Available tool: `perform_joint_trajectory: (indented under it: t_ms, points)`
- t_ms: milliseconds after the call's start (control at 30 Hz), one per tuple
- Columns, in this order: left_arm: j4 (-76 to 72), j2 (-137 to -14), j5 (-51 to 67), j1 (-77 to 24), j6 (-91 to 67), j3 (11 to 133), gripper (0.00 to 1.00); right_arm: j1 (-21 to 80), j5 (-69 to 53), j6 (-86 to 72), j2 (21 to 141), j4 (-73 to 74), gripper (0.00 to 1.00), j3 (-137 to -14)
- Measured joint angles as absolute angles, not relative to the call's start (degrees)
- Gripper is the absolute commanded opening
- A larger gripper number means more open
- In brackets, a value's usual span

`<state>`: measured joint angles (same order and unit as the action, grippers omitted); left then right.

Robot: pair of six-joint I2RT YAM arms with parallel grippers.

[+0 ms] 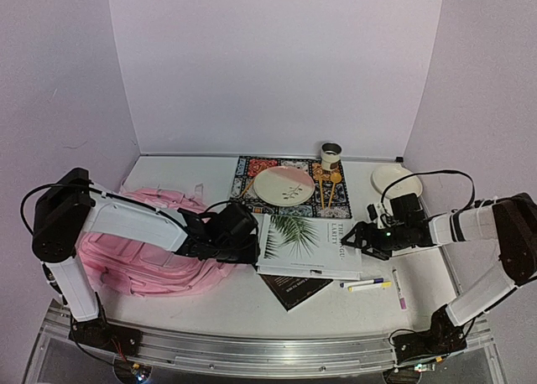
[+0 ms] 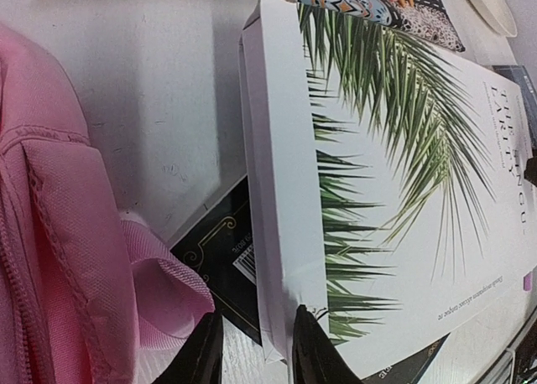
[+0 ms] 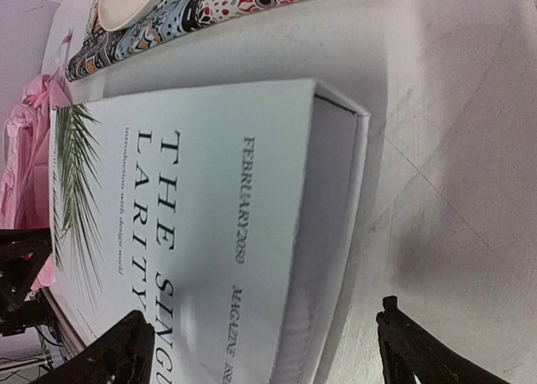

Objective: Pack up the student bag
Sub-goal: Hold the book, then pick up the book.

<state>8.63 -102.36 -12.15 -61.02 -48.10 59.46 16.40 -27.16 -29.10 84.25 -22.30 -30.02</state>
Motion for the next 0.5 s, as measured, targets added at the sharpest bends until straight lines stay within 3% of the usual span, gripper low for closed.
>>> perform_joint_trajectory:
  t_ms: [300, 500]
  points:
    - [6.9, -103.6, -12.1, -60.9, -48.3, 59.5, 0.28, 15.6, -33.5, -29.8, 88.8, -28.3, 0.93, -29.6]
    - [6.3, -103.9, -12.1, -60.9, -48.3, 59.5, 0.28, 15.6, -38.6, -30.3, 90.0, -32.5, 0.87, -28.7]
